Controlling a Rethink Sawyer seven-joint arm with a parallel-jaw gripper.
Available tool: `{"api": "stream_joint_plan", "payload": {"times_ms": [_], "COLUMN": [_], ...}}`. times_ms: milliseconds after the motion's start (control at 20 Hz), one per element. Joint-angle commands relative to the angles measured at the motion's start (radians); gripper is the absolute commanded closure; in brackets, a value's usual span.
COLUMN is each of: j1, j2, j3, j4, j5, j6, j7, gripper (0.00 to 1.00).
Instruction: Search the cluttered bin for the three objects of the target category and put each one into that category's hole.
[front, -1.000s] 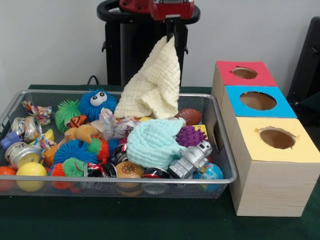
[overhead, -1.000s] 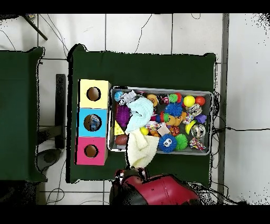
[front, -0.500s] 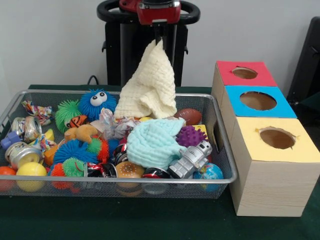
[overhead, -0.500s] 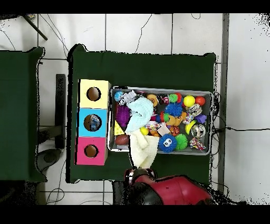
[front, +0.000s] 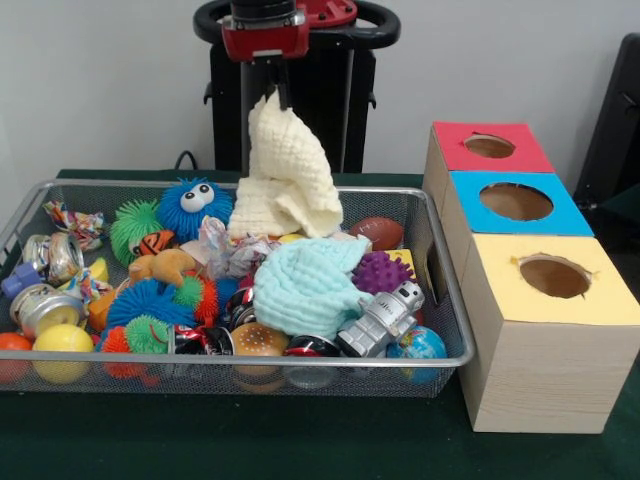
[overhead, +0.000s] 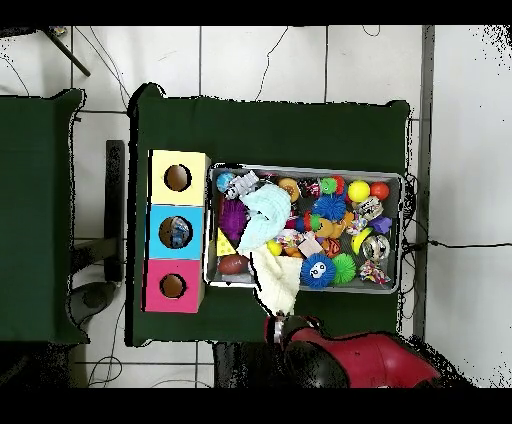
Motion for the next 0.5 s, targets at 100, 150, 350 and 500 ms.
{"api": "stream_joint_plan", "payload": {"times_ms": [100,150,350,500], "j1": [-0.077,-0.083,-0.106,-0.127], "j2": [0.014,0.014,0.030,0.030], "j3": [0.150,0.160,0.182,0.205], "j4": [-0.074,-0.071,-0.072,-0.073], "j5": [-0.068,-0.073,-0.104,-0.110], "j6": [0.136,0.138,0.143,0.156], "j7": [-0.260,-0.260,-0.252,-0.255], "gripper": [1.00,1.00,1.00,1.00]}}
